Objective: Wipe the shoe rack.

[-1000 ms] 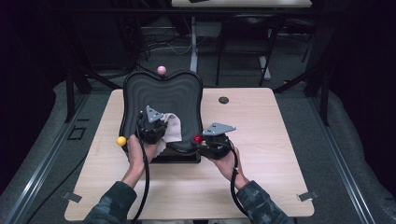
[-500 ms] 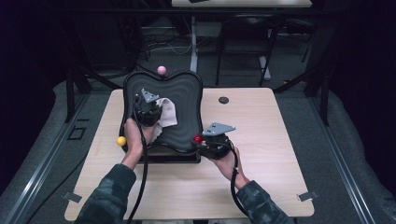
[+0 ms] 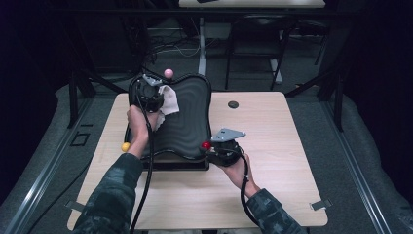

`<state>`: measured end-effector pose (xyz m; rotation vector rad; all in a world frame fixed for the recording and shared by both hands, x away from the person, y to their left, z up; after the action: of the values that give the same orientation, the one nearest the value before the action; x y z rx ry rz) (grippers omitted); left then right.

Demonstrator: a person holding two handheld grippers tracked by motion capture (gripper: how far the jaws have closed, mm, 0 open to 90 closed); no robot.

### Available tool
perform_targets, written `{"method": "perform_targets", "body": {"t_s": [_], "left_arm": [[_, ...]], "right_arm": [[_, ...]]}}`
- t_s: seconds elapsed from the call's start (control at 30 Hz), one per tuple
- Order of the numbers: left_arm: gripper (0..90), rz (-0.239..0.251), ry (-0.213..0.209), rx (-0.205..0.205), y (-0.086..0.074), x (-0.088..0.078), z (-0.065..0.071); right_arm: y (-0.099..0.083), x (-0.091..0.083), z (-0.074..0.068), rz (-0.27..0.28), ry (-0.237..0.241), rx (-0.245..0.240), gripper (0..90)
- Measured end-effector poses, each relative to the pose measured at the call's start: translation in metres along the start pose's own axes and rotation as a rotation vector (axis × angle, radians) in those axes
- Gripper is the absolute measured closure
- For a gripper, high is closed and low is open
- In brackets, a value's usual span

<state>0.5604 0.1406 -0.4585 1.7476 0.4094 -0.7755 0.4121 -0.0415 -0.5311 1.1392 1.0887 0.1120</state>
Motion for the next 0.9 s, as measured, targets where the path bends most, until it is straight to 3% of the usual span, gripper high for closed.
{"method": "perform_targets", "body": {"t_s": [0.17, 0.3, 0.9], "left_arm": [[83.7, -0.010, 0.022, -0.011, 0.012, 0.004, -0.008], [83.7, -0.011, 0.015, -0.031, 0.015, 0.006, -0.010], [83.9, 0.007, -0.020, -0.015, -0.020, -0.005, -0.006]], "right_arm": [[0.000, 0.000, 0.000, 0.001, 0.002, -0.002, 60.1], [0.000, 0.000, 0.000, 0.001, 0.001, -0.002, 60.1], [0.000, 0.000, 0.000, 0.002, 0.000, -0.002, 60.1]]}}
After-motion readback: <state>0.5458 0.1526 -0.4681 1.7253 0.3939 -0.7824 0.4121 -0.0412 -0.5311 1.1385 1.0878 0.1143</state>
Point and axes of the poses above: each handheld gripper's, and its own axes: x roughly forward along the jaws, y roughly out of its top, z roughly to its right, the point moved 9 cm from there along x, roughly forward along the jaws, and after that the axes turned 9 degrees about -z, right-handed, at the moved point
